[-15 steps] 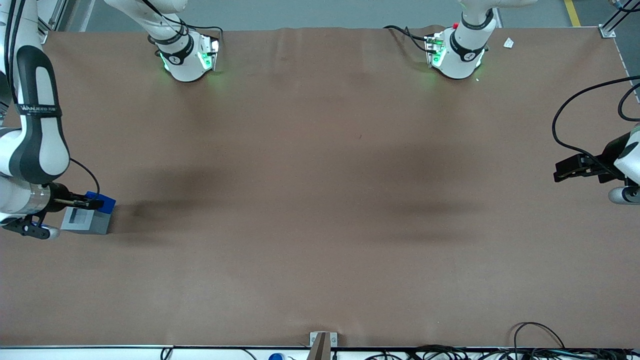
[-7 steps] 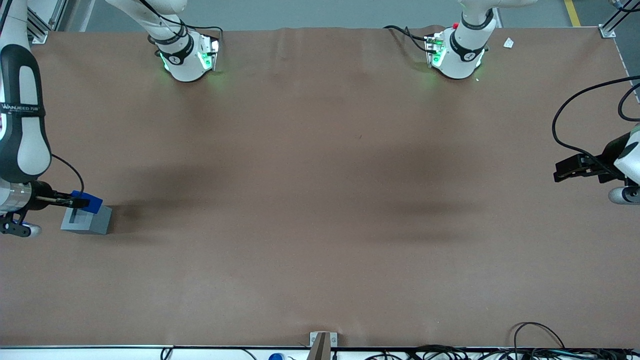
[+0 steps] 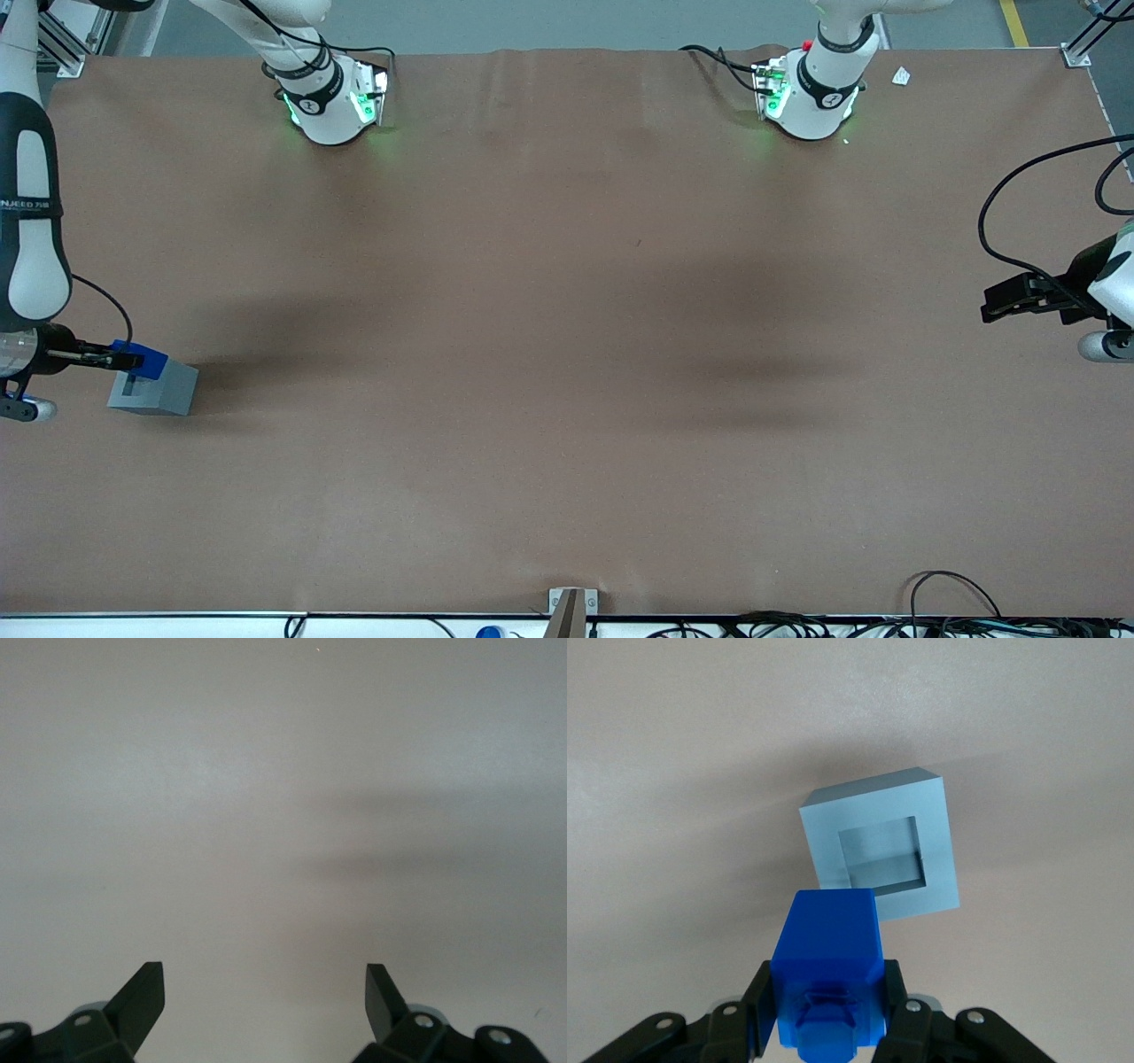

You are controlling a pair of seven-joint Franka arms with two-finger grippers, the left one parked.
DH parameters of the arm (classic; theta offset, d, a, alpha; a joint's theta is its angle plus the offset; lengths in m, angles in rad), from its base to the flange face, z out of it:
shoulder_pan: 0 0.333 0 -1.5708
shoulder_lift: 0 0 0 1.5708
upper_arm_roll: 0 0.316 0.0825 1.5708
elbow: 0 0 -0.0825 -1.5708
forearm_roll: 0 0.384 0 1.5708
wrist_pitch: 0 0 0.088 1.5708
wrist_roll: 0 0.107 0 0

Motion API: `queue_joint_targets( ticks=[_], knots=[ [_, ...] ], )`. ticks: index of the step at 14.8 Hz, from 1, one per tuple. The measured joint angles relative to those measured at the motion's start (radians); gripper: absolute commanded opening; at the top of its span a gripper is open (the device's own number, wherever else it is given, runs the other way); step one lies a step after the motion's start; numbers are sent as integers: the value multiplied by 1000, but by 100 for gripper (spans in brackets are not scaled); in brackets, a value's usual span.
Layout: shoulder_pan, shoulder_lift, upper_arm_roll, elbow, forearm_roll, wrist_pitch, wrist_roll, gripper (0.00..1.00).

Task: Insert blue part into gray base with right arm
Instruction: 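Carry the blue block over the gray base's square hole, then lower the blue block into the gray base's hole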

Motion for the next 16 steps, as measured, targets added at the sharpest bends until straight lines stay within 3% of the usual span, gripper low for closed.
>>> queue_joint_targets(
  ticks=[16],
  knots=[
    [-32,93,0,105,-1,1,-163,1]
  ],
)
